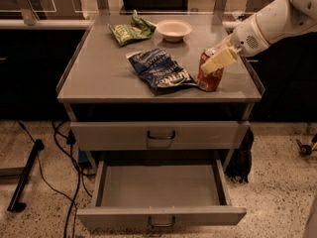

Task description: Pick coke can from middle drawer and place on counter

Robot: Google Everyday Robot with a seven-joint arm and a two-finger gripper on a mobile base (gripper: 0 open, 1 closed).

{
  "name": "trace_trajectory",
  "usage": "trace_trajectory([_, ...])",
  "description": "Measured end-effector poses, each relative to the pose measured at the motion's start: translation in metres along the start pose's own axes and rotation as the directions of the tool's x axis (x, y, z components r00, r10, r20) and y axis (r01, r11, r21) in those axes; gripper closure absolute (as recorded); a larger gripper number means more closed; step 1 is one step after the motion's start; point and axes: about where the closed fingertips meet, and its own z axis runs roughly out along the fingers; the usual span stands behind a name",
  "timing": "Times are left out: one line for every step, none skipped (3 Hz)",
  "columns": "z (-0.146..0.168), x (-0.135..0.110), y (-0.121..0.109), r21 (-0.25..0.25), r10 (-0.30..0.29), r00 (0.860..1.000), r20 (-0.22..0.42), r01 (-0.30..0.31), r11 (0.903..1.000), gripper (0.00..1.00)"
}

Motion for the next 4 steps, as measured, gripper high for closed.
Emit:
trace_trajectory([0.0032,0.0045,-0.0032,-0.007,0.021,1.0,0.001,-0.021,0.9998,1.0])
trace_trajectory([0.0026,0.0039,-0.0032,-0.007,0.021,1.0,0.001,-0.021,0.9998,0.83])
trace_trajectory([0.0026,0.0039,-0.0032,-0.007,0.021,1.0,0.001,-0.021,0.9998,0.6])
trace_trajectory([0.0026,0.0039,-0.0032,-0.007,0.021,1.0,0.001,-0.021,0.9998,0.37])
